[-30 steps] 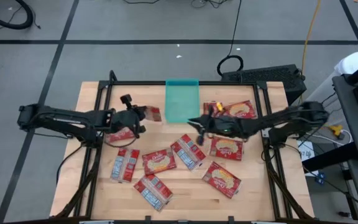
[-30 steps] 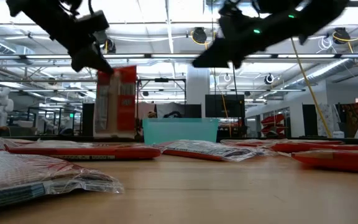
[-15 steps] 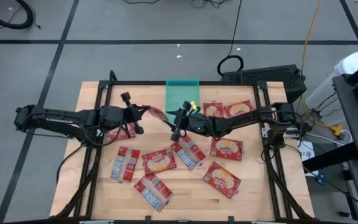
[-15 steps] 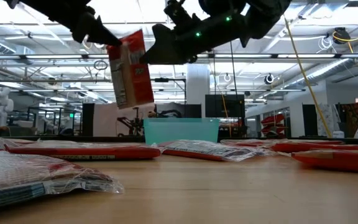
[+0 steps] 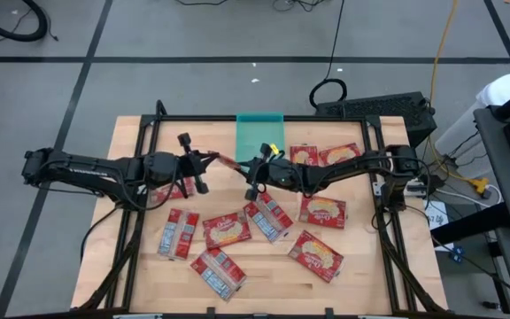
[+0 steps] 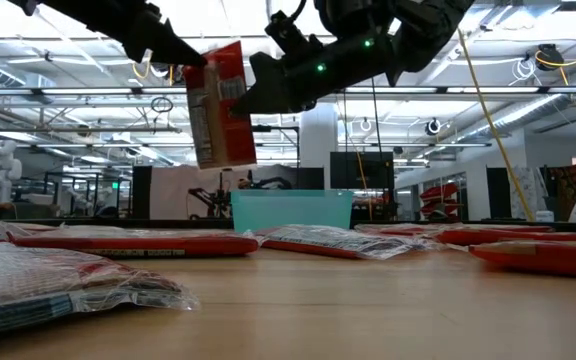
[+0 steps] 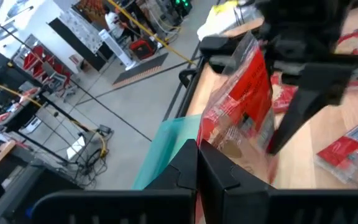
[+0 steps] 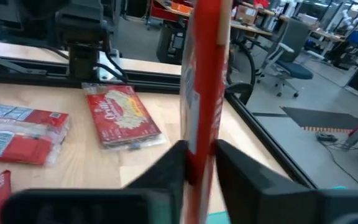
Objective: Sort popcorn bags into baskets
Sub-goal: Put the red popcorn bag into the blue bin
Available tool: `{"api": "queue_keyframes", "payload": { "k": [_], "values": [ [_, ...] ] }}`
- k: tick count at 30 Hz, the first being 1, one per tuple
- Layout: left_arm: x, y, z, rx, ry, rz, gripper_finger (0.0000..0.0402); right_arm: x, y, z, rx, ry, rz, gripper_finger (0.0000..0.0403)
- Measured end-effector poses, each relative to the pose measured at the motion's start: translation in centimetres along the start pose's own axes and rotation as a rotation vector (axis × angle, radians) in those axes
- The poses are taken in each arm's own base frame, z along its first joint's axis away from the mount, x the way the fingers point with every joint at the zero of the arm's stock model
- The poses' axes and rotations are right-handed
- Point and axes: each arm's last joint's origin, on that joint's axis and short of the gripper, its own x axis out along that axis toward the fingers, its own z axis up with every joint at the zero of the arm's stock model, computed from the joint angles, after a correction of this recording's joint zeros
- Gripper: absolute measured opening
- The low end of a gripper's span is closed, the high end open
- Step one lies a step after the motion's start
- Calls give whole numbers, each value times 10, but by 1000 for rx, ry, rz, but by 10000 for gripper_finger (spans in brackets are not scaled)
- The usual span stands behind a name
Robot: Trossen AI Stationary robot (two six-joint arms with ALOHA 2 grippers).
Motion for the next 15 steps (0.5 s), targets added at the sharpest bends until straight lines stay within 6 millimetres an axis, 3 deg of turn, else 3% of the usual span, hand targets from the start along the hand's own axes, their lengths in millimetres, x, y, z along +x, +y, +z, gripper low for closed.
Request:
{"api": "queue_keyframes", "payload": {
  "k": [4,10,15],
  "values": [
    [0,0,0,-18,-2,-8,9,1,-4,-1,-6,7,5,11],
    [0,0,0,-53,1,-8,11,-4,-7,3,-68,34,8,25],
    [1,2,0,-102,3,19,56,-17,-15,10,-127,113,-24,7]
  ]
}}
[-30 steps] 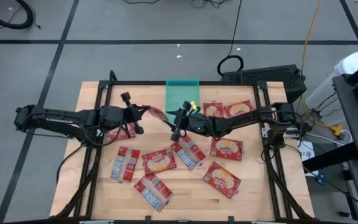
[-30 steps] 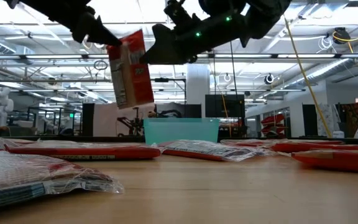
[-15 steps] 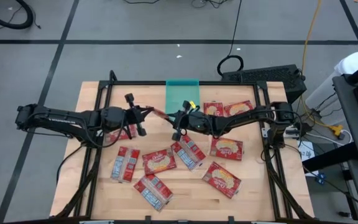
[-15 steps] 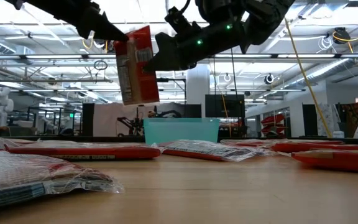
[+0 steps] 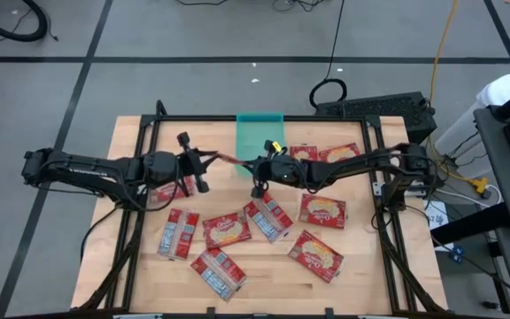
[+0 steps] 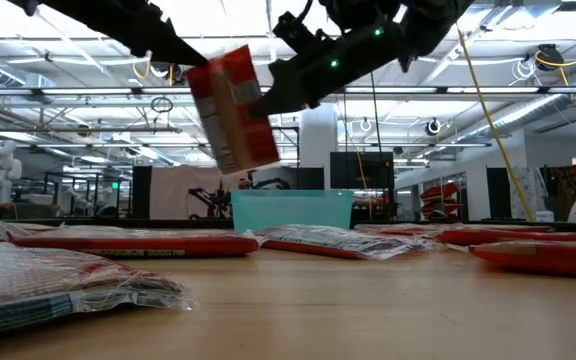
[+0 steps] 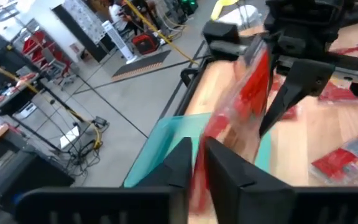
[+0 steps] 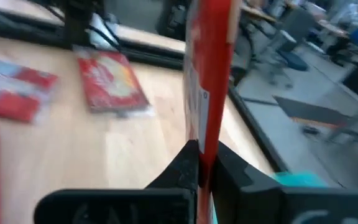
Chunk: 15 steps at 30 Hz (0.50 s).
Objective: Sort popcorn bags into baskets
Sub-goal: Put the red popcorn bag into the blue bin
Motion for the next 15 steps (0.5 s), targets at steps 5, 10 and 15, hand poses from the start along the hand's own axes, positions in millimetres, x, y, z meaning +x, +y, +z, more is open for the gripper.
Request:
{"api": "queue_keyframes", "payload": {
  "k": [5,10,15],
  "values": [
    [3,7,-3,-115,25,54,110,-15,-11,8,-63,58,-94,12],
    [6,11,-12,-201,100,75,142,-31,-22,12,-165,143,-170,8],
    [8,12,-22,-247,142,76,149,-45,-31,19,-297,151,-136,8]
  ]
}}
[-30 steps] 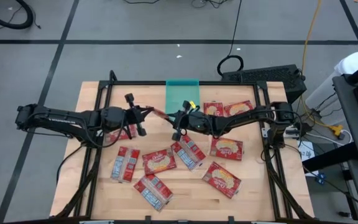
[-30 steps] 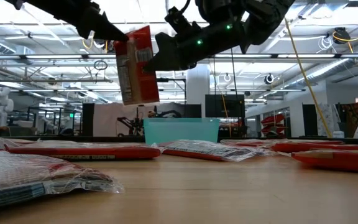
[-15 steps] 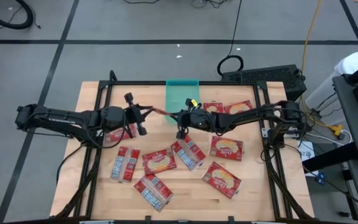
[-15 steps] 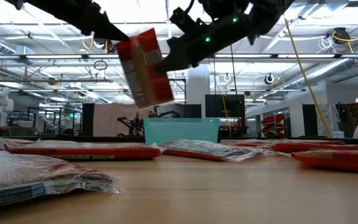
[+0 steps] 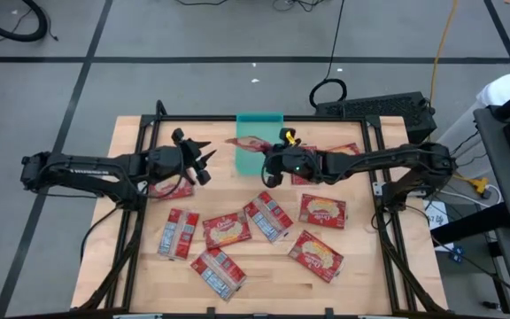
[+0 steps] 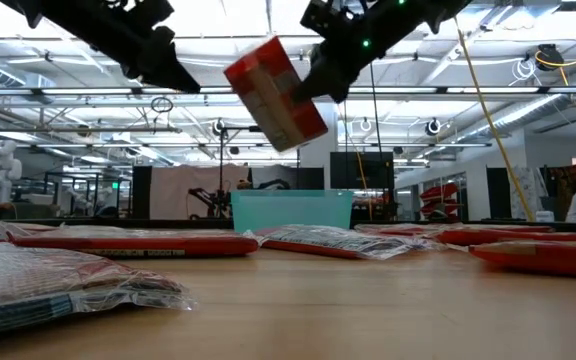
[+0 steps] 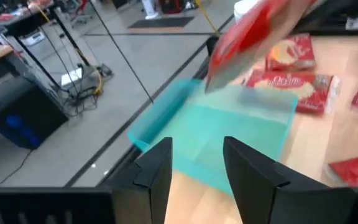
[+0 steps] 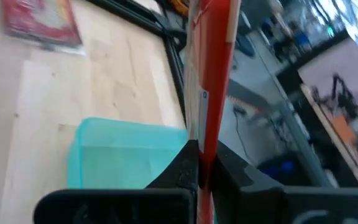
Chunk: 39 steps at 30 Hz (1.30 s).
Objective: Sort popcorn bags into baskets
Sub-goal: Put the red popcorn bag into the blue bin
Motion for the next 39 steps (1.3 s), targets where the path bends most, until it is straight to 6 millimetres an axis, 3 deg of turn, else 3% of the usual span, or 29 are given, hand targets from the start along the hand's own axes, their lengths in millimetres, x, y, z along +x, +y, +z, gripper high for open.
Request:
{"api": "queue_keyframes", "payload": {
  "k": [6,10,16,19,25,29,32,35,39],
  "values": [
    [4,-5,-17,15,33,-93,150,-15,-12,5,16,-121,90,8],
    [7,-7,-25,-11,5,-114,150,-24,-14,-5,78,-237,104,8],
    [8,-13,-32,19,-185,-241,150,-34,-10,-29,241,-617,205,8],
    [7,-14,-31,13,-313,-271,152,-34,-6,-40,296,-715,245,8],
    [13,-25,-28,15,-473,-347,219,-31,5,-51,305,-778,283,8],
    [21,-36,-28,40,-526,-351,274,-26,9,-53,316,-764,294,8],
    [29,-42,-29,62,-527,-349,293,-26,10,-53,310,-779,313,8],
    [40,-47,-27,82,-512,-344,286,-28,9,-51,322,-815,336,9],
    [53,-53,-22,103,-494,-337,238,-30,8,-50,310,-846,357,9]
  ]
}}
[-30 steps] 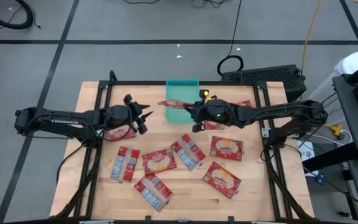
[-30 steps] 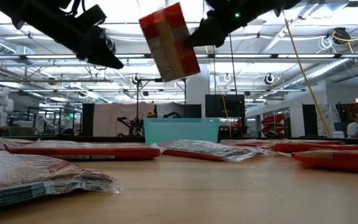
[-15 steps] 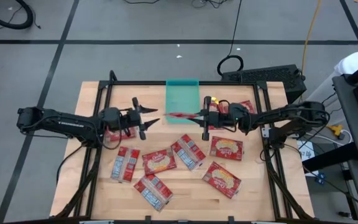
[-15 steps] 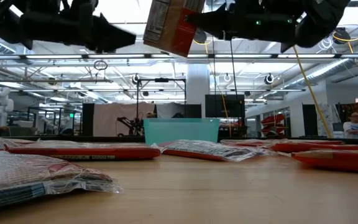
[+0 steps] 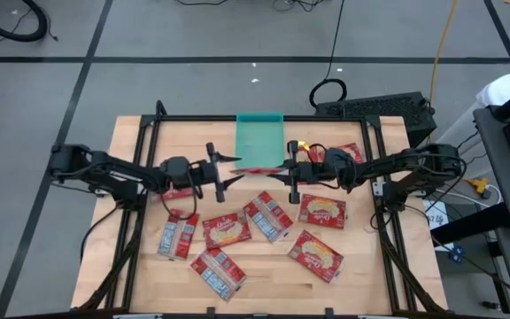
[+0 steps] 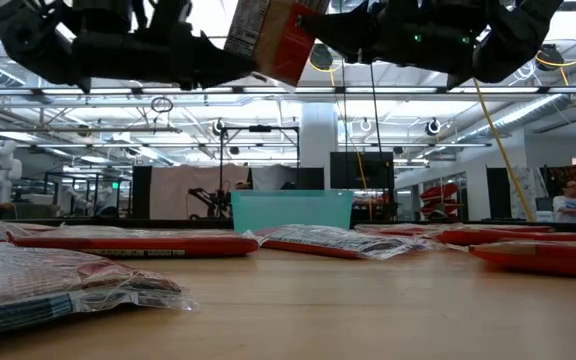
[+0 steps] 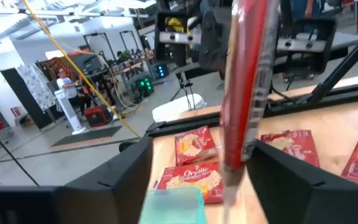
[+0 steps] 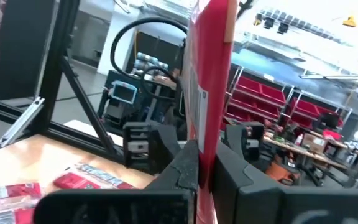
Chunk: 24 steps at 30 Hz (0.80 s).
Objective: Sort popcorn bags into baskets
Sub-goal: Put the red popcorn bag into the blue bin
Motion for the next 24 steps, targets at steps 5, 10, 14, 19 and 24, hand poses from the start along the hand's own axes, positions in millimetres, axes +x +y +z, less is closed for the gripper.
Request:
{"api": "queue_keyframes", "payload": {
  "k": [5,10,14,19,24],
  "values": [
    [5,0,0,1,6,1,137,0,-1,-2,5,29,-14,9],
    [2,1,2,35,17,2,27,0,-2,-5,24,80,-94,14],
    [-2,10,1,105,92,97,23,-2,1,-10,48,227,-282,58],
    [-14,30,3,247,245,266,22,-9,12,-3,5,454,-572,142],
    [-23,47,1,409,393,408,15,4,16,26,-54,656,-682,205]
  ]
}}
